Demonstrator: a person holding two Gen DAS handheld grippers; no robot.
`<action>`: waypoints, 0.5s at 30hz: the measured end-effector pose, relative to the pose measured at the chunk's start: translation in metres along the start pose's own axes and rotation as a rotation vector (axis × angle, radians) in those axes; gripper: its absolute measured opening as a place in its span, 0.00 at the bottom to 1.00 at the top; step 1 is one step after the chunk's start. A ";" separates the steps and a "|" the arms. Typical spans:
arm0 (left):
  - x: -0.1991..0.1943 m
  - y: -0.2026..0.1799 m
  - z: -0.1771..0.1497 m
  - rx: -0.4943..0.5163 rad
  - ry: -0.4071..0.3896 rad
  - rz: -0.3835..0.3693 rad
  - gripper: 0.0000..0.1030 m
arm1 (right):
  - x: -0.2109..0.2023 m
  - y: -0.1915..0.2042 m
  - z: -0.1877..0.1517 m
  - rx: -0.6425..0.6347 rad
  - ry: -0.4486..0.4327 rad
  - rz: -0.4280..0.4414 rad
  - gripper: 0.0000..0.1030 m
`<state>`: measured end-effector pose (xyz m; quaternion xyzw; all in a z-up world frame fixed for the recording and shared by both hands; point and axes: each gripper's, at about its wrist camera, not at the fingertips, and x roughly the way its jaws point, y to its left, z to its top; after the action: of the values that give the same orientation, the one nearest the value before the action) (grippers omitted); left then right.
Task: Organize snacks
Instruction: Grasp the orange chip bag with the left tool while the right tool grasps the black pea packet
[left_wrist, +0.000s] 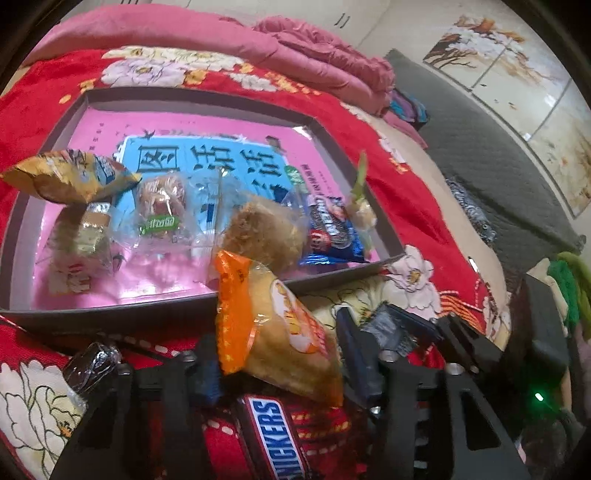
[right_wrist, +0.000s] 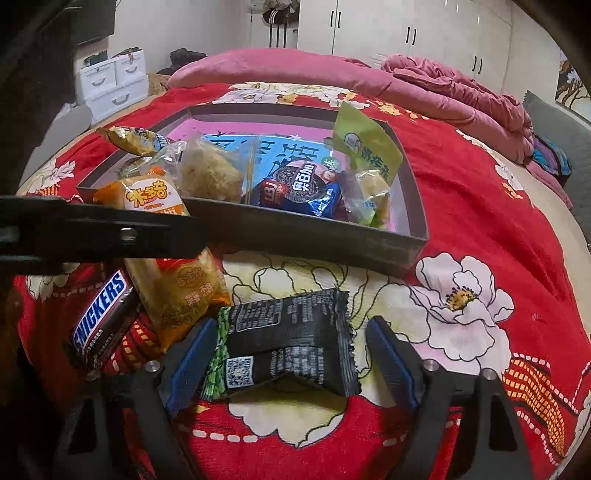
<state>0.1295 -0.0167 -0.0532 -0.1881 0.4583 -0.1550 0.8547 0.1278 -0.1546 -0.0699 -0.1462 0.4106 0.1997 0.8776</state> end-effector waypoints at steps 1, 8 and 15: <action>0.003 0.001 -0.001 -0.004 0.014 -0.004 0.41 | -0.001 0.001 0.000 -0.007 -0.002 -0.002 0.72; -0.002 -0.006 0.000 0.044 -0.001 -0.027 0.31 | -0.009 -0.008 -0.002 0.047 -0.006 0.019 0.54; -0.022 -0.002 0.004 0.045 -0.047 -0.047 0.24 | -0.022 -0.027 -0.002 0.150 -0.045 0.041 0.48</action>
<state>0.1214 -0.0085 -0.0341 -0.1832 0.4299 -0.1809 0.8654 0.1269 -0.1843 -0.0517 -0.0671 0.4073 0.1895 0.8909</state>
